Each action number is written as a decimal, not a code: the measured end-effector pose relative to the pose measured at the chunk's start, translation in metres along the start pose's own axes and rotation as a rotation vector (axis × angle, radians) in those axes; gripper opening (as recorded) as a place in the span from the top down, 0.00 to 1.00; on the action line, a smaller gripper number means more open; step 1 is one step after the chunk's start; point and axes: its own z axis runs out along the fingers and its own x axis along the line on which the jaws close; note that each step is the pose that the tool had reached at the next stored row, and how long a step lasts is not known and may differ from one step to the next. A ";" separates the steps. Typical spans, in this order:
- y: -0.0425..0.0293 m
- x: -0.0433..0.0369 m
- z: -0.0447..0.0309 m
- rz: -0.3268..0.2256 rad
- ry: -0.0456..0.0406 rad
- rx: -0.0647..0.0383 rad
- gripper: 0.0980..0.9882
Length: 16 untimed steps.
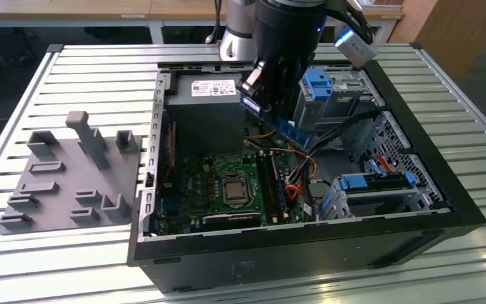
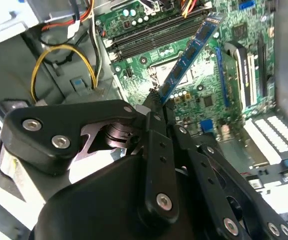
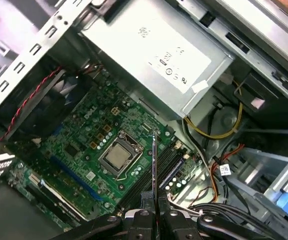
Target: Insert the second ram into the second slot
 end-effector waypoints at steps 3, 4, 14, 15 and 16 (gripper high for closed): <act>0.0000 0.0000 0.0014 0.054 -0.0015 0.000 0.96; -0.0001 0.0000 0.0019 0.072 -0.0020 0.000 0.96; -0.0002 0.0000 0.0070 0.254 -0.0069 0.002 0.96; -0.0002 0.0000 0.0075 0.272 -0.0074 0.002 0.96; -0.0003 0.0000 0.0080 0.290 -0.0078 0.003 0.96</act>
